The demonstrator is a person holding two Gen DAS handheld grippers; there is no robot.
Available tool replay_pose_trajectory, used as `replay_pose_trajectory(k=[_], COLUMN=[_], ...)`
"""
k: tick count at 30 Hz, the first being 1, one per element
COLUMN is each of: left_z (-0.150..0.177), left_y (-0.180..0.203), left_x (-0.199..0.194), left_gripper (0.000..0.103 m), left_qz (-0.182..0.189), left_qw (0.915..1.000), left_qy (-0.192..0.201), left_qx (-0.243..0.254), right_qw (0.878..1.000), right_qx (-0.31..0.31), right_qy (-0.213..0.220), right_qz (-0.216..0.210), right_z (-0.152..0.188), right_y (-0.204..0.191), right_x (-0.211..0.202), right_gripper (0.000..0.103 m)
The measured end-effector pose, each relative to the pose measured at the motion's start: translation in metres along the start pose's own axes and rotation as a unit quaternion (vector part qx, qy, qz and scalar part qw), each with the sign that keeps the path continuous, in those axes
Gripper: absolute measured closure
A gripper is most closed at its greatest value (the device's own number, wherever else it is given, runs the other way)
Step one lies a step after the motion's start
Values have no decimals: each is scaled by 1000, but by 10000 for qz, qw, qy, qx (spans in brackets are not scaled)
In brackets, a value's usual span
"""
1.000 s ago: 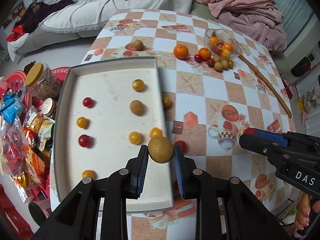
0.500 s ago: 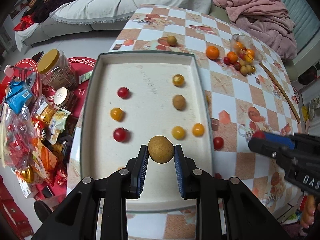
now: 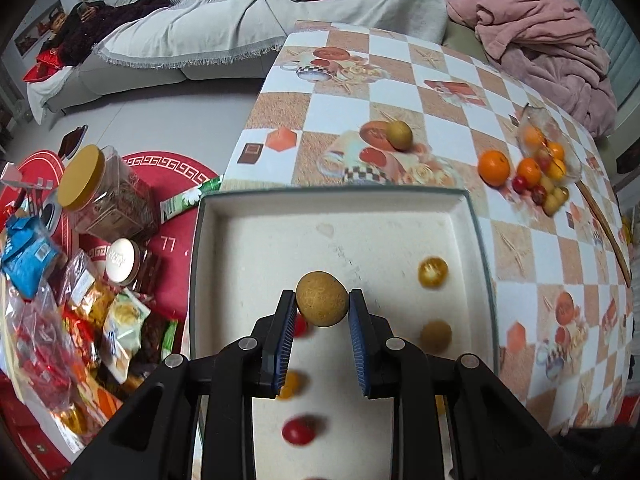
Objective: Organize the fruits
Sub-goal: 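Open both grippers to drop the longan and red tomato into the tray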
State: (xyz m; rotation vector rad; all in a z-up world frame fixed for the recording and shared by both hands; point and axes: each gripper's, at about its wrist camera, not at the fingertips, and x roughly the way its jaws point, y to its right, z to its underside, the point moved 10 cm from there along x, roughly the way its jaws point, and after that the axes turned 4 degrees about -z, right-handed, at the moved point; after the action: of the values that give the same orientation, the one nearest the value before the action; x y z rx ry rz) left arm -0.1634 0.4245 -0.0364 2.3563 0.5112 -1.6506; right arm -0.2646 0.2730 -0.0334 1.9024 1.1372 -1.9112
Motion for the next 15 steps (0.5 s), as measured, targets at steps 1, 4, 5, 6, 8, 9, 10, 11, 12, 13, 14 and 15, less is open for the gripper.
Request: replay_pose_trajectory(k=[1, 4, 5, 6, 8, 9, 10, 11, 12, 13, 14, 15], left_z=[-5, -13, -14, -14, -12, -9, -8, -6, -3, -3, -3, -3], left_y=[-1, 0, 0, 1, 2, 3, 3, 4, 4, 3, 1, -1], left_x=[6, 20, 24, 29, 35, 39, 42, 44, 46, 46, 46, 45], left_gripper=[75, 75, 75, 75, 75, 75, 75, 75, 74, 60, 44, 17], left_qz=[-21, -45, -68, -116, -155, -187, -218, -237, -247, -293, -354, -400], left_qw=[10000, 9999, 9999, 9998, 9995, 9991, 9988, 9986, 9983, 9984, 9981, 9981], left_qy=[-17, -79, -106, -151, -241, -312, -367, -412, -453, -425, -425, -394], left_qx=[29, 62, 69, 97, 154, 195, 221, 241, 254, 250, 254, 236], right_qw=[10000, 9998, 9996, 9994, 9988, 9984, 9979, 9976, 9972, 9970, 9971, 9970], right_qx=[-33, -149, -187, -232, -303, -354, -391, -419, -451, -459, -486, -516], right_qy=[-28, -66, -78, -91, -126, -151, -186, -222, -287, -322, -300, -301], right_qz=[21, 143, 187, 248, 353, 423, 472, 501, 530, 539, 511, 499], right_z=[0, 1, 1, 2, 3, 4, 6, 7, 9, 11, 11, 12], right_y=[-3, -7, -8, -9, -10, -10, -11, -12, -13, -13, -15, -17], right_x=[5, 15, 18, 22, 28, 31, 34, 37, 41, 43, 44, 44], right_gripper=[79, 79, 79, 79, 79, 79, 79, 78, 76, 72, 69, 61])
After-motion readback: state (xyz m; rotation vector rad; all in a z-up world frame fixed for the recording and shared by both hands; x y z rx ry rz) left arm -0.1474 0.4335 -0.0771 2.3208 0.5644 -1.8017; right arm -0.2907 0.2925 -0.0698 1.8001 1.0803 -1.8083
